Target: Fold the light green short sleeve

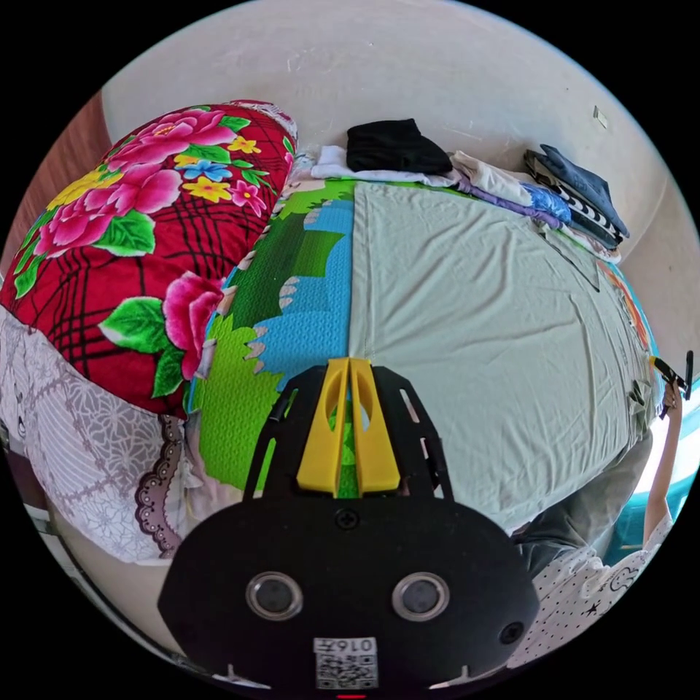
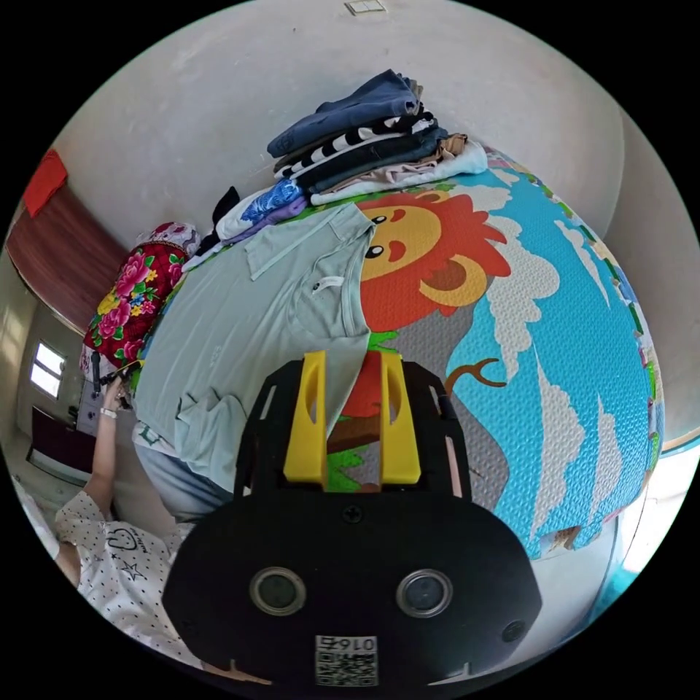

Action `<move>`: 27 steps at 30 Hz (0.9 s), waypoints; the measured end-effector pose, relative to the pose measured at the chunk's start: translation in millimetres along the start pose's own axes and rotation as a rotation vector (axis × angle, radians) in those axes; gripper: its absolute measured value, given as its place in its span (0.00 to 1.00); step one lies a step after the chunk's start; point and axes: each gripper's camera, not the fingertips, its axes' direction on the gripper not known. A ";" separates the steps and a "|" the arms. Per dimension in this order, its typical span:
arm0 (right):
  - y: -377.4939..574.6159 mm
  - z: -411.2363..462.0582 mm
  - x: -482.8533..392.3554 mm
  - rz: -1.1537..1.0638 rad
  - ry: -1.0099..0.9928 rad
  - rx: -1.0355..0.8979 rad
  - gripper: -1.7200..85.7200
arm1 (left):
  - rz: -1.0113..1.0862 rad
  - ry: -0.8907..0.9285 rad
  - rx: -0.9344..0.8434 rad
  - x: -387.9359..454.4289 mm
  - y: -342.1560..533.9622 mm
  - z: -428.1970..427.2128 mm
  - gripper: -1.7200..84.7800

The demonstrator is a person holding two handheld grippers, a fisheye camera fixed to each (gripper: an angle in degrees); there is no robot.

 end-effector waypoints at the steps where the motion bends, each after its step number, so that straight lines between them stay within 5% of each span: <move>1: 1.0 7.3 2.9 0.008 0.049 -0.004 0.08 | 0.002 -0.001 -0.001 0.0 0.1 1.0 0.01; 10: 15.5 39.3 32.8 0.003 0.117 0.022 0.02 | 0.002 0.003 -0.018 -7.9 3.8 18.7 0.01; 27: 10.0 119.6 47.6 -0.030 0.011 -0.003 0.09 | -0.023 0.017 0.002 -30.9 26.3 60.8 0.01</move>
